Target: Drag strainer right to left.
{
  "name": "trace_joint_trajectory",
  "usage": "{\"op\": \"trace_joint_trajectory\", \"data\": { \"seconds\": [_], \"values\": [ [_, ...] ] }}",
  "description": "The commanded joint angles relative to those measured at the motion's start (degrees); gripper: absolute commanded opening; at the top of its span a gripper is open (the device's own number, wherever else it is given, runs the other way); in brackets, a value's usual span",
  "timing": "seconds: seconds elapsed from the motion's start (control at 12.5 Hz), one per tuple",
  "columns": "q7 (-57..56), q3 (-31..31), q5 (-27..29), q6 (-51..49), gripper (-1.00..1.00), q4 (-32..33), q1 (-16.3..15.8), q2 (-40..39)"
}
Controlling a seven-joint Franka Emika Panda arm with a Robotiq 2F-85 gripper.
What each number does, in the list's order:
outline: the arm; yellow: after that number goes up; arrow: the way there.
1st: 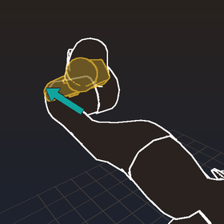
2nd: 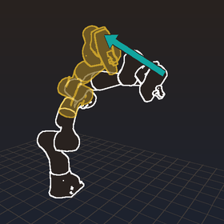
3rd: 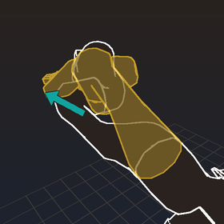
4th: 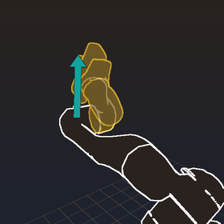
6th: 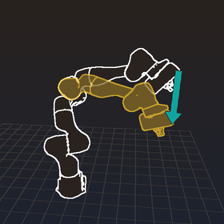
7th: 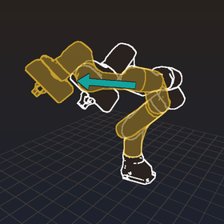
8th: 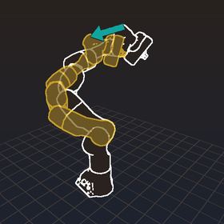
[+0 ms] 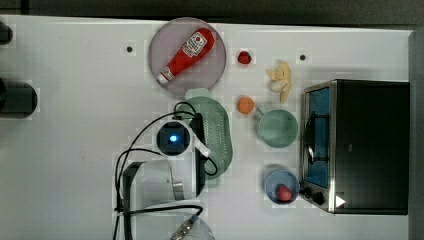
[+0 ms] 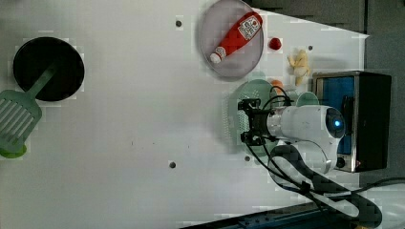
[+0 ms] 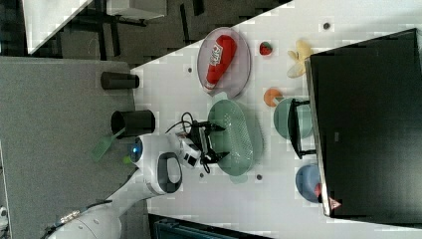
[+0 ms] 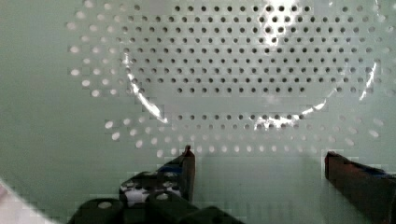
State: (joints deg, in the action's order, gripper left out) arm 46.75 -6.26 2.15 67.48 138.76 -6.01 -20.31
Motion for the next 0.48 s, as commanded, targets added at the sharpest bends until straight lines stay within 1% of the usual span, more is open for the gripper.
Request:
{"op": "trace_joint_trajectory", "data": {
  "seconds": [0.08, 0.48],
  "values": [
    [3.1, -0.9, 4.7, -1.0, 1.0, 0.2, -3.6, -0.7],
    [3.5, -0.9, 10.7, -3.5, 1.0, -3.4, -9.4, -2.0]
  ]
}}
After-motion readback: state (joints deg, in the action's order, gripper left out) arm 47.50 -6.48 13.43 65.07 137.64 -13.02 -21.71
